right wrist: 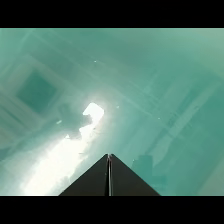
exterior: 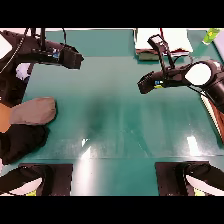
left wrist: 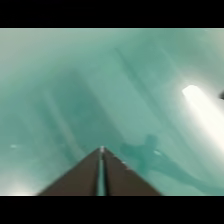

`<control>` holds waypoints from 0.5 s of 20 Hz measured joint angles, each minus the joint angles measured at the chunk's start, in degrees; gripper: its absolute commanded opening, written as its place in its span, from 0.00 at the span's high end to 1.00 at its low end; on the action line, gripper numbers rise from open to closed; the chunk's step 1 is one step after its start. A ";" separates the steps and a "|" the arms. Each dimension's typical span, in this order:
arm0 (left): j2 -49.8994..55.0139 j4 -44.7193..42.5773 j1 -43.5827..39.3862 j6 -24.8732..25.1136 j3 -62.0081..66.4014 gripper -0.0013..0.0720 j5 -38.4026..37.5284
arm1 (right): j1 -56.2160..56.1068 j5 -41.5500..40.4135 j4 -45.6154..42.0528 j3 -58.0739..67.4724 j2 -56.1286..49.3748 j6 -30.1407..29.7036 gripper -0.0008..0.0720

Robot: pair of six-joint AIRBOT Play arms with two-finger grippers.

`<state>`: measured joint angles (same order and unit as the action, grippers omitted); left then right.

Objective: Fold the shirts.

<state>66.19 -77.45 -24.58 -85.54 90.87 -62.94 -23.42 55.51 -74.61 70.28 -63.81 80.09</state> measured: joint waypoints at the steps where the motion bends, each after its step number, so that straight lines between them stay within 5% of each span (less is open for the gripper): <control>1: 0.07 -3.28 0.02 -1.22 0.00 0.15 -0.13 | 0.00 0.00 0.00 0.00 0.00 -0.02 0.96; 5: 0.59 -20.04 3.67 -7.67 -3.21 0.15 -4.74 | 0.00 0.00 0.02 0.00 0.00 -0.02 0.96; 10: 0.85 -24.81 14.47 -10.86 -18.95 0.15 -5.49 | 0.00 -0.02 0.00 0.00 0.00 -0.02 0.96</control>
<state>67.05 -102.26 -10.11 -96.40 71.92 -68.42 -23.42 55.48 -74.61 70.28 -63.81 80.07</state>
